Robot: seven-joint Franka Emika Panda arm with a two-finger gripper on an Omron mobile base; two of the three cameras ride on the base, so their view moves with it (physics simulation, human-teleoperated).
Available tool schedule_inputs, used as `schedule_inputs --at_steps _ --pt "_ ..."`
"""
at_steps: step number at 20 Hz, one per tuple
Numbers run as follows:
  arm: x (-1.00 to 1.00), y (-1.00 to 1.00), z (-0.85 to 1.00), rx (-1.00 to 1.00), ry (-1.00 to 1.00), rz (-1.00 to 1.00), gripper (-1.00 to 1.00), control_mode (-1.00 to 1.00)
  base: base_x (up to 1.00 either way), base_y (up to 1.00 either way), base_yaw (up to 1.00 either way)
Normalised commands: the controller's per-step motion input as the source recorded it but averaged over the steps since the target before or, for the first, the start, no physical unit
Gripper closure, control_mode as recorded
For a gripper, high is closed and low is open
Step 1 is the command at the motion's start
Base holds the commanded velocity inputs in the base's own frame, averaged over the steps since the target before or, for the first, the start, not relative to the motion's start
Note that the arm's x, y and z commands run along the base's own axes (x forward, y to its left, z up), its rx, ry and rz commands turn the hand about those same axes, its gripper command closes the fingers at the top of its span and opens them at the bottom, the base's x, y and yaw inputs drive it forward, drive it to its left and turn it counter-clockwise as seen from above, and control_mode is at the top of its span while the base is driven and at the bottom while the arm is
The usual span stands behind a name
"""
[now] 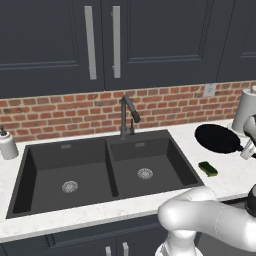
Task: Pick the pan and sponge and place them into the sink. Then turn on the water.
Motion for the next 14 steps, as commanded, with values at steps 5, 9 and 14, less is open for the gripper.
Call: schedule_inputs --at_steps 5,9,14 --pt "0.0 0.57 0.0 -0.04 0.0 0.04 1.0 -1.0 0.0 0.0 0.0" --pt "0.0 0.62 0.0 -0.03 0.0 0.0 1.0 -1.0 0.0 0.0 0.0" --pt "0.0 0.48 0.02 -0.01 0.0 0.0 1.0 -1.0 0.0 0.0 0.0"
